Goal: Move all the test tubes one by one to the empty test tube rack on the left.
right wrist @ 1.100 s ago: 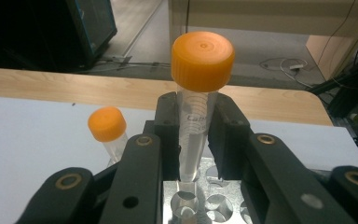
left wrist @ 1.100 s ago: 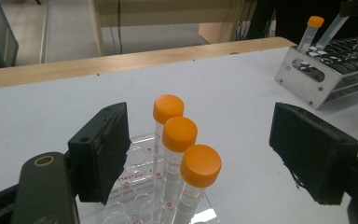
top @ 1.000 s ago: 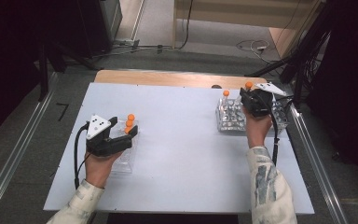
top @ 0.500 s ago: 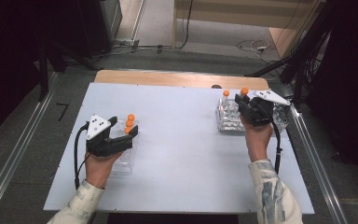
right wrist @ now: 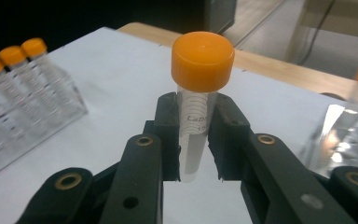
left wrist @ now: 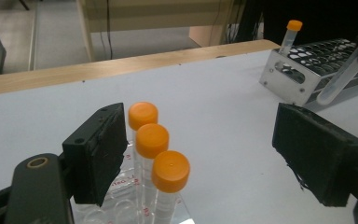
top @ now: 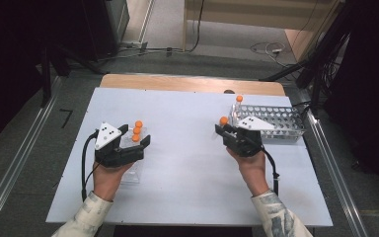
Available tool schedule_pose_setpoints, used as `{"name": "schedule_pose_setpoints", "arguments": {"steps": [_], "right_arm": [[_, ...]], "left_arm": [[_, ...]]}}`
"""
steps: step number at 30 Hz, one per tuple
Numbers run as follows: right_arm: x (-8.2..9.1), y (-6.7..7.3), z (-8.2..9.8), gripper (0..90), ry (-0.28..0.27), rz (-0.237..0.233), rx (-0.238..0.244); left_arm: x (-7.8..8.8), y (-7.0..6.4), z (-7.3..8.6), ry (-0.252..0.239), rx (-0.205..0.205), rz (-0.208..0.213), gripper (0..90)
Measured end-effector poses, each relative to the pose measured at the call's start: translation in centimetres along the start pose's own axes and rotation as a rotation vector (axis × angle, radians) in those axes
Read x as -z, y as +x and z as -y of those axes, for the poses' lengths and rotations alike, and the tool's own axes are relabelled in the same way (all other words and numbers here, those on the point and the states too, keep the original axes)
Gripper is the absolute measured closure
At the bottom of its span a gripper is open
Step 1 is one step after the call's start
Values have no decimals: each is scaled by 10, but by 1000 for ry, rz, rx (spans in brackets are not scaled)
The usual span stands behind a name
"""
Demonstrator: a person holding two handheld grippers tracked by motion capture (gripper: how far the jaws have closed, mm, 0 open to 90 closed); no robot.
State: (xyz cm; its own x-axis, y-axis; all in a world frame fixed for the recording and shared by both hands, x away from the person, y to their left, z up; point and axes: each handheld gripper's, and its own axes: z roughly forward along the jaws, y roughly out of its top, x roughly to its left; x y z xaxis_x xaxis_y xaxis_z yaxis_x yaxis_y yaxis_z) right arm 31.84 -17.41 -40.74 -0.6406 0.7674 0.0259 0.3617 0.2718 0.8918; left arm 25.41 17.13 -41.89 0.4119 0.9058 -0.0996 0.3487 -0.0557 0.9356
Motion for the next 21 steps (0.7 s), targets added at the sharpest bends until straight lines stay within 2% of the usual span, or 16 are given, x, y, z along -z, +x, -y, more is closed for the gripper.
{"name": "schedule_pose_setpoints", "arguments": {"steps": [5, 12, 18, 21], "right_arm": [[-10, 22, 6, 721, 24, -68, 37], [-26, 48, 16, 721, 65, -150, 72], [-37, 66, 20, 722, 84, -186, 113], [-37, 74, 21, 721, 83, -203, 137]], "left_arm": [[1, -11, -2, -3, -13, 49, 187], [-3, -30, -1, 29, -55, 118, 188], [-9, -45, 3, 52, -77, 172, 192], [-10, -50, 3, 48, -83, 183, 209]]}}
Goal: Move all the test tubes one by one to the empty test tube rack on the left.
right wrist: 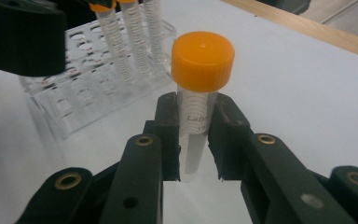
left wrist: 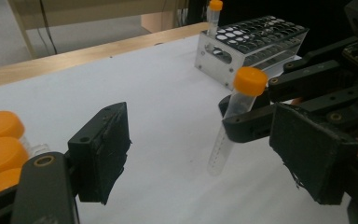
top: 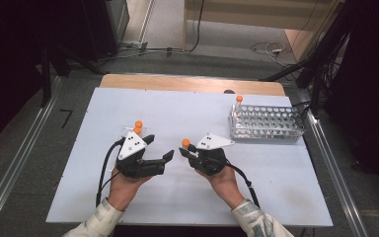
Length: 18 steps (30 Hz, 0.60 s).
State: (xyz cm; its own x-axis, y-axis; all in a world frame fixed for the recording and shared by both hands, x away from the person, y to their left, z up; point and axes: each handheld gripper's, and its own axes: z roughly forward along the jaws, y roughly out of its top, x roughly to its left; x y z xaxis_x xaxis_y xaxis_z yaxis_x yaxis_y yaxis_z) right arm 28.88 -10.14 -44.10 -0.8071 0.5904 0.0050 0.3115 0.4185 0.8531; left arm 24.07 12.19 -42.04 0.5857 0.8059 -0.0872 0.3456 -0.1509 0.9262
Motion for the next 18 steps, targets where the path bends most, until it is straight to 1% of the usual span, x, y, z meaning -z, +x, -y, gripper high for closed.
{"name": "schedule_pose_setpoints", "arguments": {"steps": [7, 10, 12, 18], "right_arm": [[-7, 16, 0, 721, 15, -43, 30], [-9, 22, -1, 721, 16, -59, 41], [-9, 25, -1, 721, 12, -66, 42], [-8, 27, -2, 721, 8, -86, 40]], "left_arm": [[-3, -7, 1, -3, -11, 31, 277], [-3, -9, 1, -1, -23, 46, 330], [-5, -10, 2, 5, -23, 53, 371], [-8, -13, 4, 15, -30, 64, 451]]}}
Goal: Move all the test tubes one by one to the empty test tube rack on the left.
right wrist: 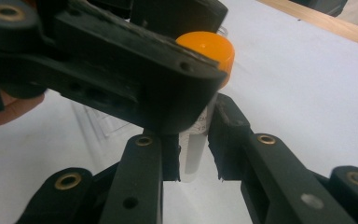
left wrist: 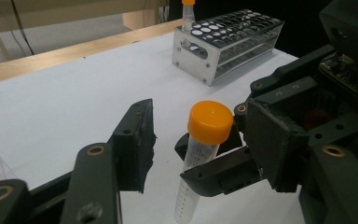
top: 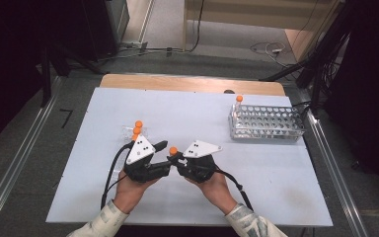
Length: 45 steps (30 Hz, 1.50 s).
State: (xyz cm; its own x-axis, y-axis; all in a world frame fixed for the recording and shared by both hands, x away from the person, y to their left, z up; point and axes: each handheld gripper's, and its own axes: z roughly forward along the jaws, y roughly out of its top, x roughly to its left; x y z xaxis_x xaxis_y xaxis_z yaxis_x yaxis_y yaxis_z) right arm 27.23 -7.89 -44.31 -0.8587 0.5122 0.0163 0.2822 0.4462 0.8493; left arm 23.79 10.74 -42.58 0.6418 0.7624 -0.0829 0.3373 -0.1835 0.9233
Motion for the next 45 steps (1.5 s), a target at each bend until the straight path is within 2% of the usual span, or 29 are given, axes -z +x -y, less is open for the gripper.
{"name": "schedule_pose_setpoints", "arguments": {"steps": [7, 15, 21, 29, 33, 36, 39, 42, 45], "right_arm": [[0, 3, 0, 721, 4, -12, 5], [-1, 3, 0, 721, 5, -14, 5], [-1, 3, 0, 721, 6, -13, 2], [0, 4, 0, 709, 2, -10, 0], [1, 4, -1, 607, -7, -14, 2], [1, 3, -2, 460, -2, -19, -1], [2, 1, -2, 354, 0, -18, -13], [3, -2, -3, 273, 9, -7, -21], [4, -5, -3, 223, 15, 1, -40]], "left_arm": [[-2, 0, 2, 1, 4, 14, 571], [-2, 0, 3, 0, 10, 25, 656], [-2, 1, 3, 2, 23, 38, 685], [-1, 2, 3, 2, 22, 37, 698], [-1, 2, 3, 5, 27, 49, 700], [0, 4, 2, 1, 30, 44, 700], [4, 7, 0, -13, 39, 41, 700], [9, 12, -3, -25, 48, 33, 700], [16, 19, -6, -40, 75, 39, 701]]}}
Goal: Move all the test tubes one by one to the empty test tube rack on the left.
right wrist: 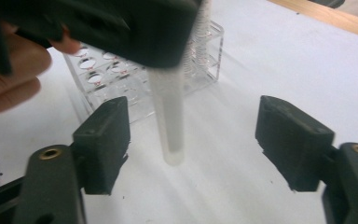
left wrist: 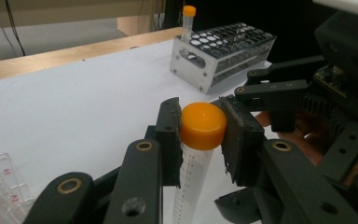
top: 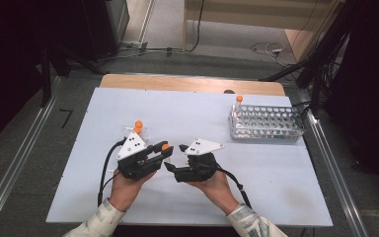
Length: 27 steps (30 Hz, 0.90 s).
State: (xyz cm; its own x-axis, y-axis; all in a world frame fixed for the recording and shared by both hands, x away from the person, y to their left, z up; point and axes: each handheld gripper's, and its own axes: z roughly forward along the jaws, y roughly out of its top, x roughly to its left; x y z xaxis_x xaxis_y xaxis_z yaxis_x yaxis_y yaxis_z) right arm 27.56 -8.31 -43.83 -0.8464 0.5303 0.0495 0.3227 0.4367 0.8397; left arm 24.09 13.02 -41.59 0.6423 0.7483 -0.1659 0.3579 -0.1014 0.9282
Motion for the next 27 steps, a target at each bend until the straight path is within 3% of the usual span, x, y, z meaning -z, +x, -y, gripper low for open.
{"name": "schedule_pose_setpoints", "arguments": {"steps": [13, 17, 21, 27], "right_arm": [[5, -8, 2, 191, 9, 29, -23], [8, -12, 3, 192, 8, 38, -29], [10, -14, 3, 195, 3, 46, -37], [9, -16, 3, 197, 9, 53, -37]], "left_arm": [[28, 20, -14, -37, 47, -39, 701], [41, 30, -19, -51, 53, -71, 701], [53, 43, -22, -62, 83, -104, 701], [58, 54, -20, -49, 88, -148, 701]]}}
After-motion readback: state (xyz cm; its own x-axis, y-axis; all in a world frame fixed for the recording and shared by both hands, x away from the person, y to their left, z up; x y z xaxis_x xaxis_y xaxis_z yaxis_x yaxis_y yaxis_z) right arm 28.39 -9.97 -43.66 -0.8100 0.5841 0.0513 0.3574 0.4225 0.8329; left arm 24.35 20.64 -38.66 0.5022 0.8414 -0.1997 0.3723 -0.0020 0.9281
